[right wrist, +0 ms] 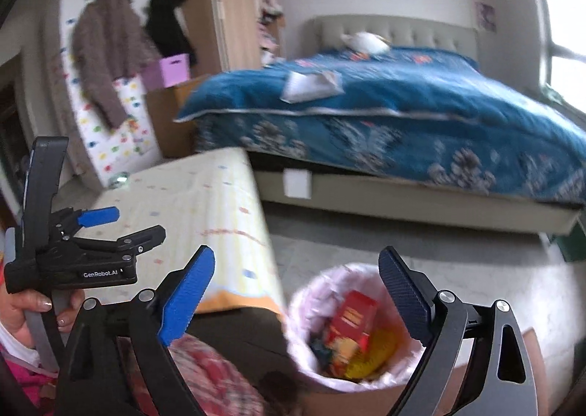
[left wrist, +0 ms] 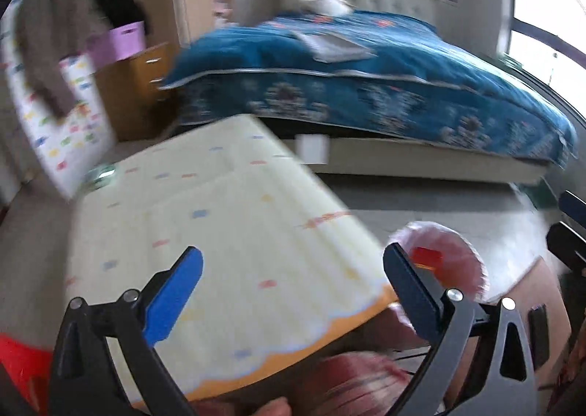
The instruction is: Collect trash
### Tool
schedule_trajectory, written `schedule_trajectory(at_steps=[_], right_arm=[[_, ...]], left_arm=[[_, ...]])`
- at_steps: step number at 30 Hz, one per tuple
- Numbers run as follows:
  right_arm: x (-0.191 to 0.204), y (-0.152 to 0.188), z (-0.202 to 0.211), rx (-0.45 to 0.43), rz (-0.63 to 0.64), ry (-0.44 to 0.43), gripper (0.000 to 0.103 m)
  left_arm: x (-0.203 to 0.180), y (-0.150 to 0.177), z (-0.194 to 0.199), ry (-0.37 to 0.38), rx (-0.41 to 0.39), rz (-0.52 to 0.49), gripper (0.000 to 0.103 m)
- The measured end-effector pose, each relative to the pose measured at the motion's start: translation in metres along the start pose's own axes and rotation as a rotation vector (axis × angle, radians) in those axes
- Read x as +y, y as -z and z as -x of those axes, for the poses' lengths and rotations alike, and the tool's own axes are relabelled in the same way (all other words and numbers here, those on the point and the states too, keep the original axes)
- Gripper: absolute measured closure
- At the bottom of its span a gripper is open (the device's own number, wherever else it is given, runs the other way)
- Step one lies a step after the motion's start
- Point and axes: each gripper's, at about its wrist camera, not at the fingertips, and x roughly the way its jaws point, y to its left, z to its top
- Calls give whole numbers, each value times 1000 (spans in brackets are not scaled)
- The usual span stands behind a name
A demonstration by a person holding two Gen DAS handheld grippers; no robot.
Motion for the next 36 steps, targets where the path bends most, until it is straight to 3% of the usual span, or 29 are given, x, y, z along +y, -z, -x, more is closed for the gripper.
schedule_trajectory(at_steps=[7, 11, 16, 23, 36], right_arm=[[69, -29, -6, 1, 136, -121, 12], [118, -44, -12, 76, 199, -230, 9], [151, -59, -6, 73, 258, -213, 9], [168, -81, 13, 61, 310, -208, 9], [181, -89, 1, 89, 288, -201, 9]], left_arm=[[89, 15, 52, -194, -34, 151, 7], [131, 26, 74, -277, -31, 224, 7], [171, 41, 99, -367, -18, 290, 7], [202, 48, 116, -398, -17, 354, 7], [194, 39, 108, -381, -16, 330, 7]])
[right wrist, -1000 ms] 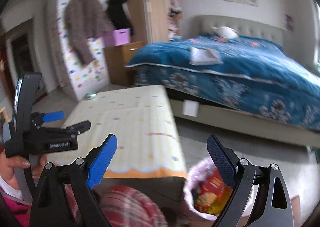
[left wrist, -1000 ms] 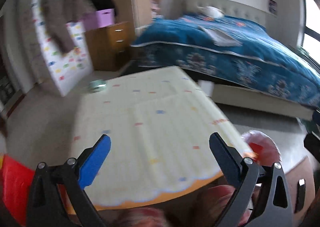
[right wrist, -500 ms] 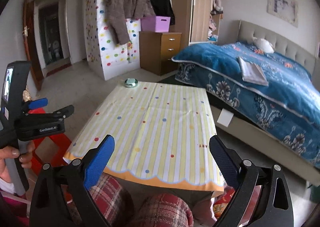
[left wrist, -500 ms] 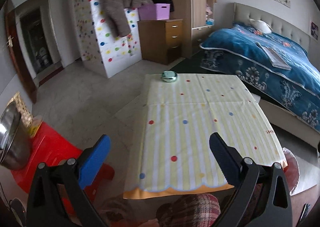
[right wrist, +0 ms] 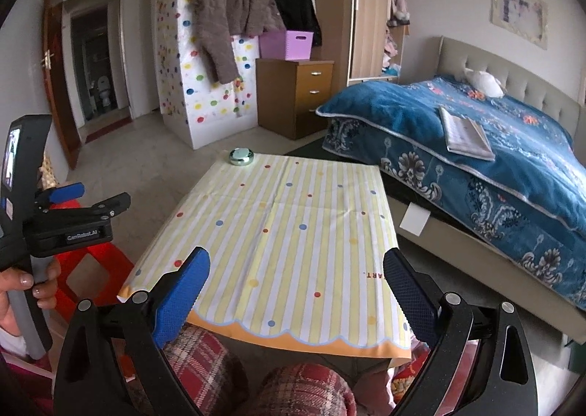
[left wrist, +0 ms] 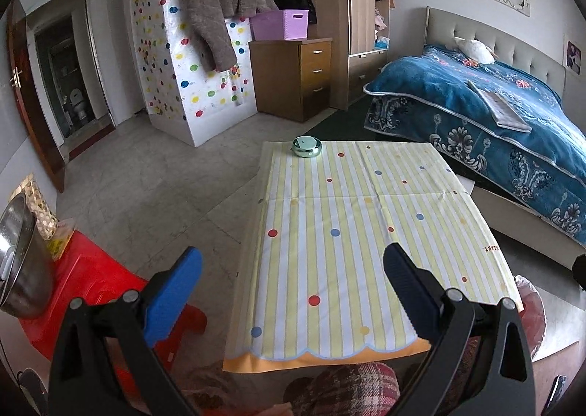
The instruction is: Collect trash
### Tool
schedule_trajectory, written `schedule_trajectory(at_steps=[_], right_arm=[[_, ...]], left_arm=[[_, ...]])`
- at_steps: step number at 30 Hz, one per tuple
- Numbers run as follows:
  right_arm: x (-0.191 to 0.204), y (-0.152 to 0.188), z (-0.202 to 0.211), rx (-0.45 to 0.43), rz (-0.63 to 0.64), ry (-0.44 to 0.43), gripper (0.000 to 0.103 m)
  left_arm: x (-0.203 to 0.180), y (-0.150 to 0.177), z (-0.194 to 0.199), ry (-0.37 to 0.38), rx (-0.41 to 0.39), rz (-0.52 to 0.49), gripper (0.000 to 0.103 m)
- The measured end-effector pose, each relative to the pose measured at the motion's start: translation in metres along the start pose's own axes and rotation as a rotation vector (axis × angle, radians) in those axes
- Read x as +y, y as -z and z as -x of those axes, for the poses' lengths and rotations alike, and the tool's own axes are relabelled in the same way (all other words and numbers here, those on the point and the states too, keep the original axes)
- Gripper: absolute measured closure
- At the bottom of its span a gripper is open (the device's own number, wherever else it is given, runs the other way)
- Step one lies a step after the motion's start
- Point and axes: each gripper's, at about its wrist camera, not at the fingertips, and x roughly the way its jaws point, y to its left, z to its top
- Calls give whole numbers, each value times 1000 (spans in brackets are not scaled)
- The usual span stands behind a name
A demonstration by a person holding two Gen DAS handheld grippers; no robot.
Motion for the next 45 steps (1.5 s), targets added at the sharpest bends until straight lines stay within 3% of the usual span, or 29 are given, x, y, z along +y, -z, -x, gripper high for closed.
schedule_trajectory(at_steps=[45], right_arm=[[-27, 17, -13, 17, -62, 29, 9]], left_arm=[[-19, 7, -8, 11, 28, -19, 7]])
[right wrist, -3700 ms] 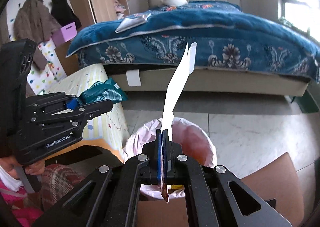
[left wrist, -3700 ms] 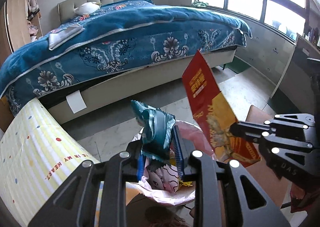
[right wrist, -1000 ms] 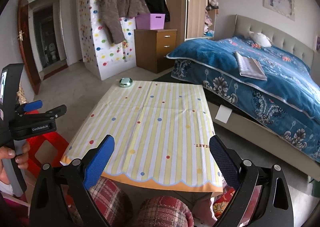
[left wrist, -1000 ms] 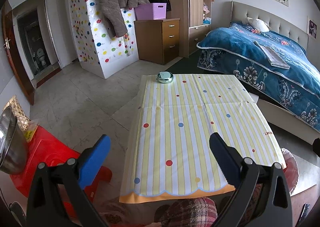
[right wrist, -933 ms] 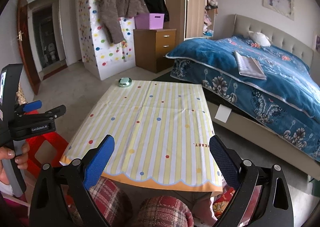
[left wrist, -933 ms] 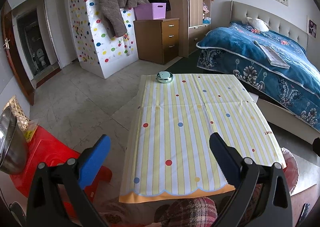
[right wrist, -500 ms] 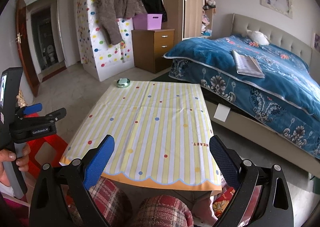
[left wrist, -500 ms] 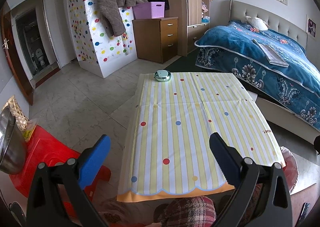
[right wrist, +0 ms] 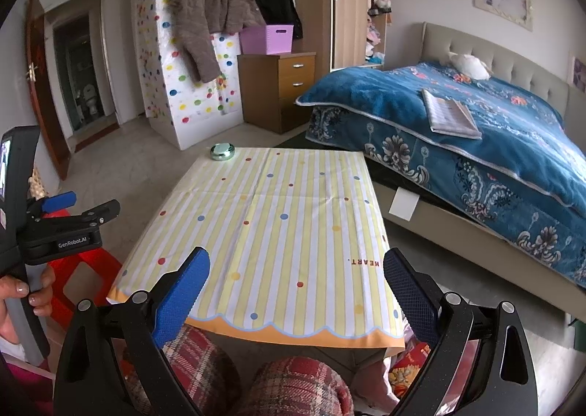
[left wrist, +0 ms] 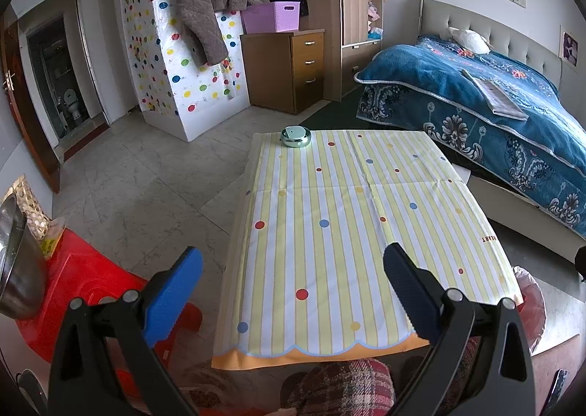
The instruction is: Collect trash
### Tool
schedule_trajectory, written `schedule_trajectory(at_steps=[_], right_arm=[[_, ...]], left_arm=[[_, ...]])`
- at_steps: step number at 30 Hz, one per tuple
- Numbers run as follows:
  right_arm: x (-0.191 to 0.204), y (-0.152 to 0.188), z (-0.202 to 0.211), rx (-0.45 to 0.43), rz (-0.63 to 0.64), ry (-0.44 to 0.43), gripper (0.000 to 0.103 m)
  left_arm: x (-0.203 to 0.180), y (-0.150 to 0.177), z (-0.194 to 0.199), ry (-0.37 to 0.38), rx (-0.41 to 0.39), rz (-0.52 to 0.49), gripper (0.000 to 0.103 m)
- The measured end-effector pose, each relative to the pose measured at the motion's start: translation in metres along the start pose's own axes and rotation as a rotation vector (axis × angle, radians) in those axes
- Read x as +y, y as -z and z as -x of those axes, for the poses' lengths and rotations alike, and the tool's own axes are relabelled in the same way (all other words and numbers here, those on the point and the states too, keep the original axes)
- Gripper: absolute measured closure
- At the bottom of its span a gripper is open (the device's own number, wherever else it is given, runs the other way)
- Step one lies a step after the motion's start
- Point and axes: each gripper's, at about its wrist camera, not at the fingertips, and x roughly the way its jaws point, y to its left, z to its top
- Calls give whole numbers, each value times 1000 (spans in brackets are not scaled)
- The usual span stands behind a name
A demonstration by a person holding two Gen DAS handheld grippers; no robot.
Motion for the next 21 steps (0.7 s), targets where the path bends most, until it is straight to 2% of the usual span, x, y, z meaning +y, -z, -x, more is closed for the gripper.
schedule_trajectory(at_steps=[21], right_arm=[[-2, 2, 2, -1, -3, 2, 8]], left_arm=[[-5, 2, 0, 4, -2, -6, 7]])
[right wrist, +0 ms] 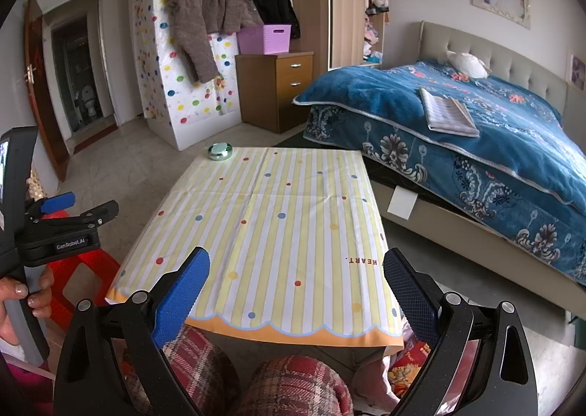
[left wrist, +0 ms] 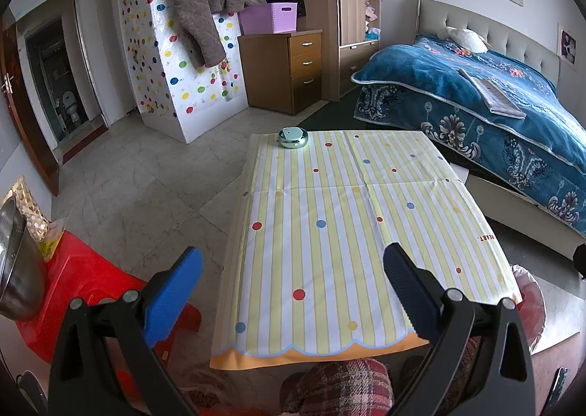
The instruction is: Collect trash
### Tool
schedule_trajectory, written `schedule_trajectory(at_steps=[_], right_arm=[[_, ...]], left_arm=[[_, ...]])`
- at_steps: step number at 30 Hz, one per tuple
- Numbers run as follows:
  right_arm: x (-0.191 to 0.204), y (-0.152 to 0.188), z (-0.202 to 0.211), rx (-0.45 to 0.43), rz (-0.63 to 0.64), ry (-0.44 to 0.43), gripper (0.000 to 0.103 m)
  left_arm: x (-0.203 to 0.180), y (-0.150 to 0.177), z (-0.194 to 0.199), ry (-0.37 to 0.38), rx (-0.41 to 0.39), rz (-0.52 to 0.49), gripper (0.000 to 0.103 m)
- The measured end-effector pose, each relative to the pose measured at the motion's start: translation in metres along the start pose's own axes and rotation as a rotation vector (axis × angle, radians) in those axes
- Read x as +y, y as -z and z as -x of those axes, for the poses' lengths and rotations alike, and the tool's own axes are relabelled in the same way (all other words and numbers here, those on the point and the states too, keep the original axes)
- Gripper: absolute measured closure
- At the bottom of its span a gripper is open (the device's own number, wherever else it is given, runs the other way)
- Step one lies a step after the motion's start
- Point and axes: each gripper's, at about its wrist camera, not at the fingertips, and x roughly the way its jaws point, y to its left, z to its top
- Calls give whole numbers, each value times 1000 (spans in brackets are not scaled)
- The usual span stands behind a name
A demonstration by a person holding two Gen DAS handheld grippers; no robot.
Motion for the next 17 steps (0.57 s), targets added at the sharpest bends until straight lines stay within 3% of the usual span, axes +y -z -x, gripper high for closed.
schedule_trajectory(at_steps=[10, 17], right_arm=[[2, -1, -1, 1, -1, -1, 8], [-6, 5, -38, 61, -16, -5, 8]], left_arm=[[-3, 0, -3, 10, -8, -25, 7], [-2, 10, -61, 4, 130, -26, 7]])
